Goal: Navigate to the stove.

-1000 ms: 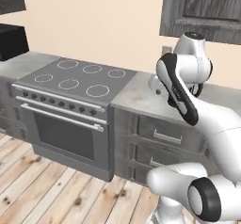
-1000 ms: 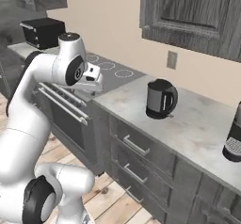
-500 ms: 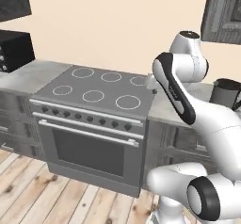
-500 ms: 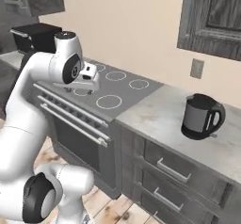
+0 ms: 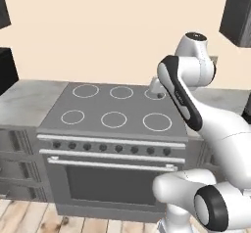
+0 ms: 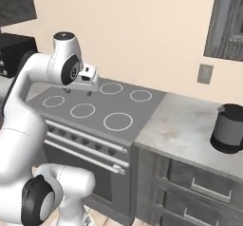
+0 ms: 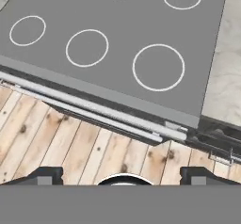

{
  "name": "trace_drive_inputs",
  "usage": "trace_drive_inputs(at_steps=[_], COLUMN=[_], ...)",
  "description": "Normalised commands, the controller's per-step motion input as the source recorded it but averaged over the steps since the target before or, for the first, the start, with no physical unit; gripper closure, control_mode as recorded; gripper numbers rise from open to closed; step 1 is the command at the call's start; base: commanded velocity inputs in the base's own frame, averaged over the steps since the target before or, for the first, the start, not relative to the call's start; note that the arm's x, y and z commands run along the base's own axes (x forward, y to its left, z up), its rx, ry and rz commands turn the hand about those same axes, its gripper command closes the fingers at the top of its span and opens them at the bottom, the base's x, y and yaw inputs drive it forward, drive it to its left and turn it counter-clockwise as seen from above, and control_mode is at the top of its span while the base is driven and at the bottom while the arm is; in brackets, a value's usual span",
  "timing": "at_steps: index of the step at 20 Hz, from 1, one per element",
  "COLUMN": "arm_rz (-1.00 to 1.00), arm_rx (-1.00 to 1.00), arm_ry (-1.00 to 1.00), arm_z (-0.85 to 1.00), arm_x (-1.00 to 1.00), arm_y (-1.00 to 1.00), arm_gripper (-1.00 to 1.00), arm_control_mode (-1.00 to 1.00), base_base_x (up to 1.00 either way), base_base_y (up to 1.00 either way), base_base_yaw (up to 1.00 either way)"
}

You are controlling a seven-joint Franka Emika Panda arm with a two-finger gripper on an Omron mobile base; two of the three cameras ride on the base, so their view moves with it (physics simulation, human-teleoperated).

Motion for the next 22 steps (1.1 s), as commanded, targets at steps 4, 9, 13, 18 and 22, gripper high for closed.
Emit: trace_drive_inputs(at_steps=[4, 9, 13, 18, 22], arm_rz=[0.00, 0.00, 0.00, 0.00, 0.00], arm_rx=[0.00, 0.00, 0.00, 0.00, 0.00], arm_ry=[0.00, 0.00, 0.00, 0.00, 0.00], arm_z=[0.00, 0.00, 0.00, 0.00, 0.00], arm_x=[0.00, 0.00, 0.00, 0.00, 0.00], arm_y=[0.00, 0.00, 0.00, 0.00, 0.00], arm_gripper=[-1.00, -1.00, -1.00, -1.00, -1.00], arm_control_mode=[1.00, 1.00, 1.00, 1.00, 1.00], base_base_x=[0.86, 0.81, 0.61, 0.32, 0.33], base_base_y=[1.00, 0.95, 0.51, 0.05, 0.00], base_base_yaw=[-0.36, -0.31, -0.23, -0.09, -0.09])
